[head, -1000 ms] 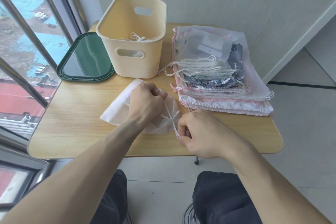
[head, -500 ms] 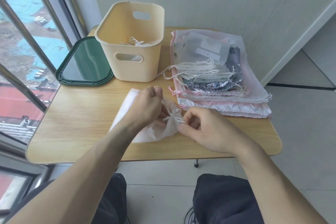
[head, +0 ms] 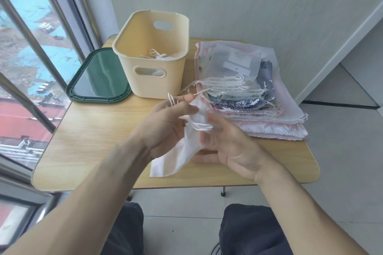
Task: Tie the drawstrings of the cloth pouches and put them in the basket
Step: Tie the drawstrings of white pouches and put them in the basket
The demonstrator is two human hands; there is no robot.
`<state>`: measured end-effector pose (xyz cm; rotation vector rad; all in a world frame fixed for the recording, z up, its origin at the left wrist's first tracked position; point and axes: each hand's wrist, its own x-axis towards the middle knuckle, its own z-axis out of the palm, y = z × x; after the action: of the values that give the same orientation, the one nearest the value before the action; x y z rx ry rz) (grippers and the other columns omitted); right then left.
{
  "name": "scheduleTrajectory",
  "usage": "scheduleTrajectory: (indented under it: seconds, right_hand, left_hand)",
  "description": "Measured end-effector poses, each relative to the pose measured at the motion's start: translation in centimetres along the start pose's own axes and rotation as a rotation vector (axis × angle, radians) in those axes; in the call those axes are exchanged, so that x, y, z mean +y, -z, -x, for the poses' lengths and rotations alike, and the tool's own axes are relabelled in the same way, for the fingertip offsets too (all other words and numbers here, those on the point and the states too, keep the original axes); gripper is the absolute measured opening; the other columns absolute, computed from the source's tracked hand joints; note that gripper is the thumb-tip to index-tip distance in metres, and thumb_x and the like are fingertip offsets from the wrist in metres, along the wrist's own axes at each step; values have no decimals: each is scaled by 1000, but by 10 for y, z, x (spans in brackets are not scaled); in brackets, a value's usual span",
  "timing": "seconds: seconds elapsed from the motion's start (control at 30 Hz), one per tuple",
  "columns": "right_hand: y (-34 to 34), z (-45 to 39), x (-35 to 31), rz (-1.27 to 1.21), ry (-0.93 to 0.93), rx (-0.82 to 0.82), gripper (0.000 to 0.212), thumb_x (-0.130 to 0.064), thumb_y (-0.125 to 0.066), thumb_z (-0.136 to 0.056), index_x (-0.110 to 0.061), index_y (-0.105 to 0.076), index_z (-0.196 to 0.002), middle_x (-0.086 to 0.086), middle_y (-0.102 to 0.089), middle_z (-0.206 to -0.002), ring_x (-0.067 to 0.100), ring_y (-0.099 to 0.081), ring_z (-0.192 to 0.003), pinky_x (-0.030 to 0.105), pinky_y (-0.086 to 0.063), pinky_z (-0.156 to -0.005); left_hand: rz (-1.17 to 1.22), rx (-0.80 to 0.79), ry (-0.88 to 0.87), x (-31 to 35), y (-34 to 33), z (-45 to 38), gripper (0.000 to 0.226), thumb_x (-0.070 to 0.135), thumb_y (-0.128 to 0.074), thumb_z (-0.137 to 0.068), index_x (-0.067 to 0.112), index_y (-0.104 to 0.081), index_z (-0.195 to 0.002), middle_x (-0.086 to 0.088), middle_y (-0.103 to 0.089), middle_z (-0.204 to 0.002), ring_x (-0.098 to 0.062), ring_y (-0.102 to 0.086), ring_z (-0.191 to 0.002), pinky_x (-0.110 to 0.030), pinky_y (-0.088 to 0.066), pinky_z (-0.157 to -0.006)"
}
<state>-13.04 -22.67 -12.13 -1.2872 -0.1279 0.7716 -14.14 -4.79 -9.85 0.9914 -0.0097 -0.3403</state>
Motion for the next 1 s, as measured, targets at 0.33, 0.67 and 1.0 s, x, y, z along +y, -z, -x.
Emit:
scheduleTrajectory:
  seconds: [0.33, 0.67, 1.0]
  right_hand:
    - [-14, -19, 9, 16, 116, 208, 79, -7, -89, -59, -8, -59, -131, 15, -74, -110, 33, -71, -103, 47, -60, -80]
    - [-19, -23, 3, -139, 231, 258, 14, -8, -69, -87, -10, -70, -101, 6, -74, -99, 16, -69, -87, 38, -59, -71]
    - [-20, -25, -6, -193, 102, 54, 60, -48, -63, -92, -30, -48, -148, 12, -59, -141, 26, -62, -115, 42, -52, -87]
  left_hand:
    - [-545, 524, -210, 5, 17, 4, 45, 18, -54, -69, 21, -60, -113, -8, -63, -91, -18, -60, -74, -31, -49, -65]
    - [-559, 511, -23, 7, 22, 9, 33, 16, -51, -74, 8, -70, -100, -13, -70, -92, -31, -62, -85, -39, -51, -68]
    - [-235, 118, 11, 13, 19, 16, 40, 22, -68, -81, -4, -66, -111, -19, -71, -103, -32, -67, -96, -40, -56, -82]
